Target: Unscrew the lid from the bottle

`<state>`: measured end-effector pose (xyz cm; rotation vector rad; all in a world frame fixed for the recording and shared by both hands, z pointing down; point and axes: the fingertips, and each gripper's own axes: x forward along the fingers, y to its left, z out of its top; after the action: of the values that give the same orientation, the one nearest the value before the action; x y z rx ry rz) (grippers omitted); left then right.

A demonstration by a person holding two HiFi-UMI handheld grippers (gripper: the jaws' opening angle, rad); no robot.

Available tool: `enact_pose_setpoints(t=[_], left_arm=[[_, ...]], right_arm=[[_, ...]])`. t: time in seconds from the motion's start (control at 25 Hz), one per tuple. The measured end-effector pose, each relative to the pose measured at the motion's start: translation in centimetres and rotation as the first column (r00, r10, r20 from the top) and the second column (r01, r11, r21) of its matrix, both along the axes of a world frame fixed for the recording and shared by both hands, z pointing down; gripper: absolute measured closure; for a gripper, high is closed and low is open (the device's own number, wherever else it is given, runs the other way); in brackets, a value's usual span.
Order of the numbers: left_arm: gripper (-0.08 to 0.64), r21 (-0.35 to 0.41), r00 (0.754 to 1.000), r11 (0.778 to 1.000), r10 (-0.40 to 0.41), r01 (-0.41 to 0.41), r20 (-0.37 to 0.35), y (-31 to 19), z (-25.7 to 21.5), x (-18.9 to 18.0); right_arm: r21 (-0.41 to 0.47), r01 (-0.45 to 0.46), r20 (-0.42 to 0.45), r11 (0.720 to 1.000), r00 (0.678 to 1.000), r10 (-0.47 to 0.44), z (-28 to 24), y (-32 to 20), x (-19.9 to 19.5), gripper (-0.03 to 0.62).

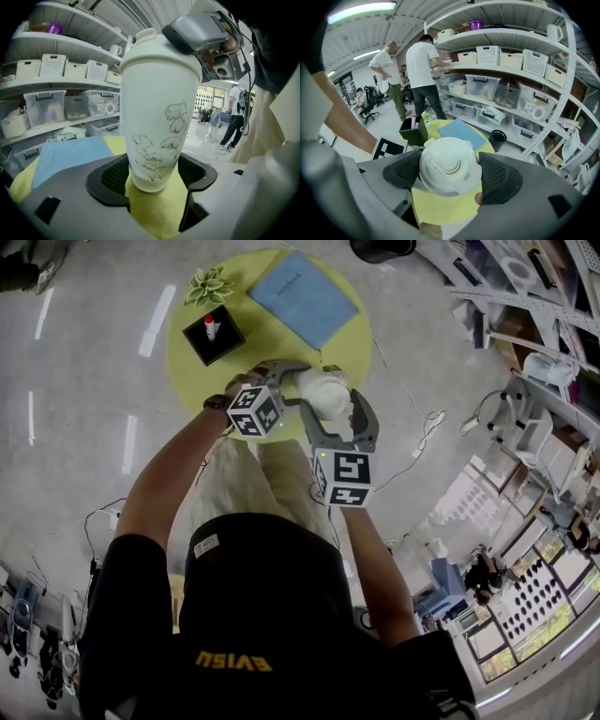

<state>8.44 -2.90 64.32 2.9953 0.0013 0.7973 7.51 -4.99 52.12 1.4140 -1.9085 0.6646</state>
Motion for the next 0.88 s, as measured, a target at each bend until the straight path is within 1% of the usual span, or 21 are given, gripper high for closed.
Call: enact_pose_setpoints(t=[0.16,0.24,0.32,0.36,0.44,0.52,0.64,0.76,0.88], left_arm=[[0.218,-0.003,1.0,1.0,0.008,-0.008,0.0,0.0,0.2,0.0],[0.218,-0.003,1.0,1.0,0.011,-0.011,0.0,-0.1,0.2,0.0],[0.218,-0.003,1.0,1.0,0.014,-0.014,0.002,-0.1,0.2,0.0],[0.218,-0.003,1.0,1.0,0.015,-0.015,0.003,-0.1,0.2,-0.1],[0.219,-0.003,1.0,1.0,0.017,-0.017,0.006,-0.1,0.2,-0.1],[0.219,-0.005,1.0,1.0,0.021,-0.02,0.007,0.0,0.2,0.0],[0.219,-0.007,1.0,1.0,0.028,-0.028,0.011,0.0,0.4,-0.1],[0.219,-0.007,0.999,1.0,0.031,-0.03,0.014,0.0,0.5,-0.1],[0.219,-0.006,0.999,0.999,0.033,-0.033,0.017,-0.1,0.6,-0.1]], right_arm=[[-0.001,0.088,0.01,0.996,0.996,-0.088,0.1,0.0,-0.4,0.207],[-0.003,0.15,0.012,0.989,0.989,-0.15,0.1,0.0,-0.6,0.207],[-0.01,0.233,0.003,0.972,0.972,-0.233,0.2,0.1,-0.7,0.207],[-0.015,0.284,-0.004,0.959,0.959,-0.284,0.2,0.1,-0.8,0.207],[-0.032,0.387,-0.011,0.921,0.922,-0.388,0.2,0.3,-1.0,0.207],[-0.057,0.477,-0.006,0.877,0.878,-0.478,0.3,0.5,-1.2,0.207],[-0.091,0.594,0.003,0.8,0.803,-0.596,0.6,0.7,-1.6,0.207],[-0.089,0.688,-0.013,0.72,0.722,-0.691,0.6,0.6,-1.8,0.207],[-0.08,0.756,0.0,0.65,0.652,-0.758,0.5,0.8,-2.0,0.207]])
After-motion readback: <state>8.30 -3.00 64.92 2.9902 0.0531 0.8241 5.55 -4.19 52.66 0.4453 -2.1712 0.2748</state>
